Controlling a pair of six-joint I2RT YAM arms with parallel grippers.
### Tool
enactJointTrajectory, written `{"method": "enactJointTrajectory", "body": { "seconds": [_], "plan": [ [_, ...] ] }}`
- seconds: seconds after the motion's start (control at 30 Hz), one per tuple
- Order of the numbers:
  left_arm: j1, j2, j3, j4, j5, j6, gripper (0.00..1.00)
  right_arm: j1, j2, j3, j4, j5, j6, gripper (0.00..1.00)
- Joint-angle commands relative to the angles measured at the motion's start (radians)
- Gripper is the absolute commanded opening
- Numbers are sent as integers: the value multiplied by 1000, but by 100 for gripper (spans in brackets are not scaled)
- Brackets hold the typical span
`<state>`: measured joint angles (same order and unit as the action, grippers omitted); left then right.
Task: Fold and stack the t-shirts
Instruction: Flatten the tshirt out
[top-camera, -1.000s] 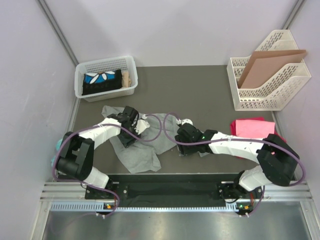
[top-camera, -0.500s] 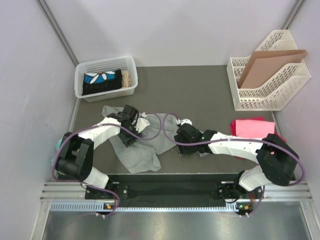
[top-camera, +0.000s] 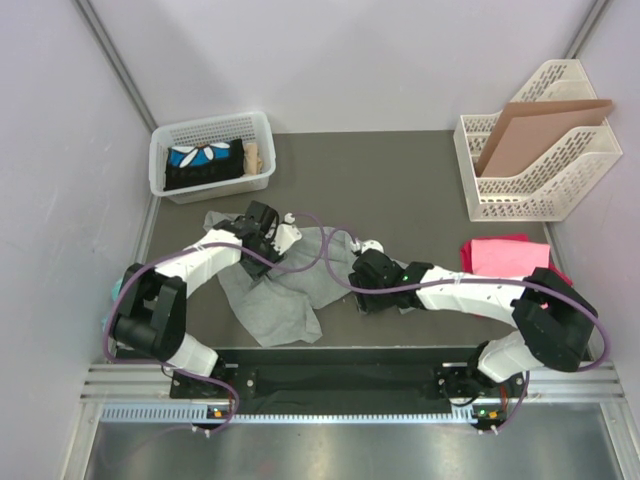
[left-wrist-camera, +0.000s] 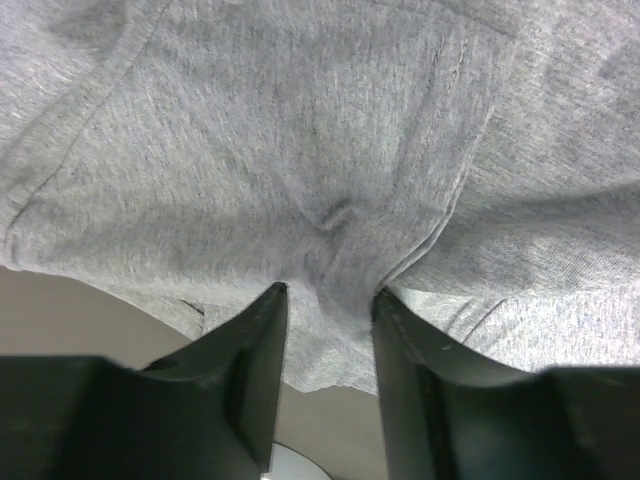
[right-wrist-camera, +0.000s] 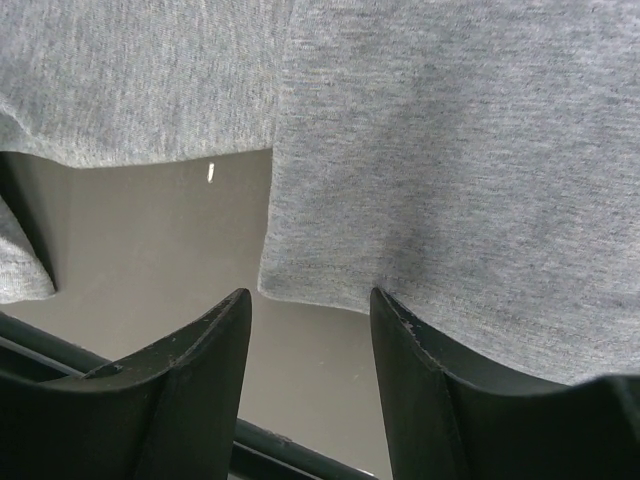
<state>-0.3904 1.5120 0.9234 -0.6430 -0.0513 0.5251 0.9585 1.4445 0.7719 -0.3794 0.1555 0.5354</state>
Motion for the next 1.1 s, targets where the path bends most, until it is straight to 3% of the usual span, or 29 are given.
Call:
{"method": "enactJointTrajectory", "body": {
  "seconds": [0.0,0.3,0.4,0.53,0.7,0.97,1.03,1.07],
  "plan": [
    [4,-1,28,23,-15,0,41,17,-33,-14,33,1,11,50],
    [13,-39,17,8,-44,32,26,17,5,30,19,41,-29,50],
    [15,-58,18,-1,-53,45,25,17,16,61,10,55,-43,63],
    [15,-70,23,-10,-59,53,24,17,37,84,11,64,-52,64],
    [16,-87,41,-15,-68,56,23,17,86,93,31,59,-52,48],
    [15,-114,42,-20,-93,69,22,16,113,64,42,42,-37,42],
    [16,-118,42,-20,-102,75,22,14,108,72,16,76,-37,21],
    [16,-119,45,-18,-105,78,22,13,97,78,-1,93,-37,0]
  ]
}}
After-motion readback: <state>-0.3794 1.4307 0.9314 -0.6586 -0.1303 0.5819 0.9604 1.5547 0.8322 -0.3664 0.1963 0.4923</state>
